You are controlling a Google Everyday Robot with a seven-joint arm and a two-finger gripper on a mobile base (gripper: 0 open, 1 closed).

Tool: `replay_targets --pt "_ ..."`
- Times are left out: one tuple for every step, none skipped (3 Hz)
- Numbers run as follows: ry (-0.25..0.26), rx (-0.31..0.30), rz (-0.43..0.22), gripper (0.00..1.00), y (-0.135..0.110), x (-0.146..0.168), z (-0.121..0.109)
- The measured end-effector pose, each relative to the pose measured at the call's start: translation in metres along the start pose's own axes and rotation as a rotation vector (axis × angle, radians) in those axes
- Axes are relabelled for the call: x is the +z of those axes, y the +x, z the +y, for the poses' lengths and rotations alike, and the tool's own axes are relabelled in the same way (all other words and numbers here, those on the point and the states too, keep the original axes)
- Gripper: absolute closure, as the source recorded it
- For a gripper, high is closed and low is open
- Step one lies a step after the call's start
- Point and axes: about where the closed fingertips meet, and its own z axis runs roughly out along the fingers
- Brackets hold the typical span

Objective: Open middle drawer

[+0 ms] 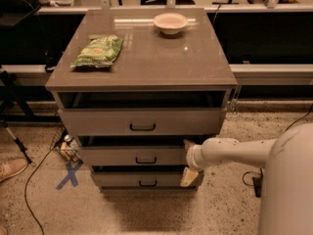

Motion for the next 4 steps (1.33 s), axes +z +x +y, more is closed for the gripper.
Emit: replay_targets --pt "0.058 0.003 -0.002 0.02 -0.001 0.028 -0.023" --pt "0.089 0.012 0.017 0.24 0.0 0.039 -0.035" --pt "0.125 0.054 0.041 0.47 0.009 0.03 -0.031" --pt "0.171 0.107 0.06 0.7 0.018 0.002 -0.015"
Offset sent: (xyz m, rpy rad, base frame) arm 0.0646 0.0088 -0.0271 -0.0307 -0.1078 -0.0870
